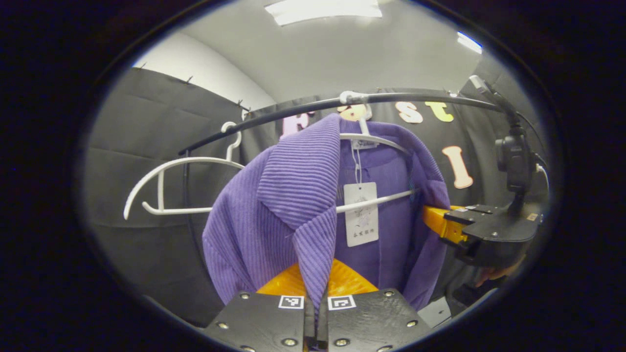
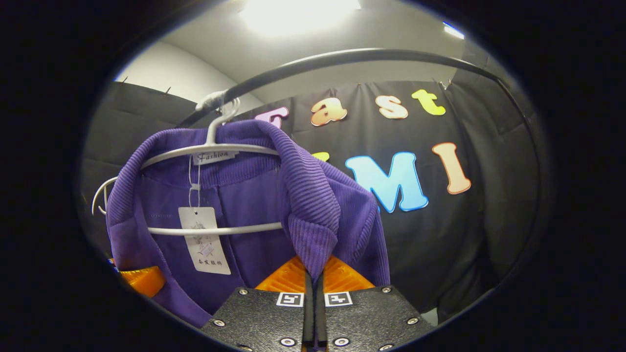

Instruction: Grasp the clothes on the hanger with both hands and then place them into the laundry hamper below.

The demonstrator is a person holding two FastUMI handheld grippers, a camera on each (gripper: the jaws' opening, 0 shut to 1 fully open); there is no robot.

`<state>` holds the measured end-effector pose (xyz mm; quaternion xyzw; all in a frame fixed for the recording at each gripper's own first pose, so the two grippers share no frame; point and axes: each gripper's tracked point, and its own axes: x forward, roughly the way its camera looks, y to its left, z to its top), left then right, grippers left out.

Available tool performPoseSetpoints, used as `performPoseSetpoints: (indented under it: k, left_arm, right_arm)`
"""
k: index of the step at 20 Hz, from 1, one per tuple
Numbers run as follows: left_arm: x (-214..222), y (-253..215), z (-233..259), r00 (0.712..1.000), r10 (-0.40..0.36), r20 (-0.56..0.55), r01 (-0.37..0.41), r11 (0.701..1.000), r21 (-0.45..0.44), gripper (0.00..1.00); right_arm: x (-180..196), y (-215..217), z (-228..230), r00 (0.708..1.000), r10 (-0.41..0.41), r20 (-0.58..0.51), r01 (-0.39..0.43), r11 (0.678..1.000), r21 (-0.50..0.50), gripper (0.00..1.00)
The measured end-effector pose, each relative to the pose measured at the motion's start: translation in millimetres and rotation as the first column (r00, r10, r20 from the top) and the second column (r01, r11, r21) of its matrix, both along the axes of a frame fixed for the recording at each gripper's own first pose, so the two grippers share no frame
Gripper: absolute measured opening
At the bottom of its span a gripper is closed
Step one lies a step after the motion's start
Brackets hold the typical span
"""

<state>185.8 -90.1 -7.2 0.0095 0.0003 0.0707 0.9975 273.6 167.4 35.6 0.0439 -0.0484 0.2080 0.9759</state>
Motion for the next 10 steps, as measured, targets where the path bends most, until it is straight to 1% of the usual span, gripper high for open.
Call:
performPoseSetpoints:
  k: [1,2,3,4,6,7,8,9,10]
  left_arm:
    - [-3.0,-4.0,5.3,1.0,-0.025,0.012,0.025,1.0,0.001,0.03]
    - [-7.0,-7.5,12.1,0.999,-0.032,0.022,0.031,0.999,0.013,0.03]
    - [-11.2,-9.7,18.9,0.999,-0.041,0.032,0.041,0.999,0.026,0.0]
    - [-16.8,-9.5,25.1,0.998,-0.047,0.039,0.045,0.998,0.036,0.03]
    - [-23.3,-8.6,38.6,0.997,-0.057,0.052,0.055,0.998,0.043,0.03]
    - [-26.1,-6.4,46.6,0.996,-0.06,0.059,0.057,0.997,0.048,0.07]
    - [-30.5,-5.0,54.1,0.996,-0.062,0.066,0.058,0.997,0.054,0.0]
    - [-33.1,-3.2,62.2,0.995,-0.064,0.072,0.059,0.996,0.06,0.07]
    - [-34.6,-1.8,69.6,0.995,-0.069,0.075,0.065,0.996,0.063,0.07]
  right_arm:
    - [-1.0,-0.7,9.8,1.0,-0.005,0.026,0.005,1.0,-0.003,0.01]
    - [0.3,-1.2,16.2,0.999,-0.011,0.046,0.011,1.0,-0.01,0.01]
    - [1.3,-3.7,24.4,0.998,-0.02,0.068,0.021,1.0,-0.018,0.01]
    - [2.4,-7.1,31.8,0.996,-0.031,0.087,0.033,0.999,-0.023,0.01]
    - [3.2,-13.6,46.4,0.991,-0.048,0.123,0.049,0.999,-0.012,0.01]
    - [4.5,-18.3,53.4,0.989,-0.058,0.139,0.06,0.998,-0.008,0.01]
    - [6.3,-23.1,60.6,0.985,-0.07,0.157,0.072,0.997,-0.004,0.0]
    - [8.4,-27.5,67.3,0.981,-0.082,0.174,0.083,0.997,-0.001,0.0]
    - [11.1,-31.9,73.1,0.978,-0.091,0.188,0.092,0.996,0.003,0.01]
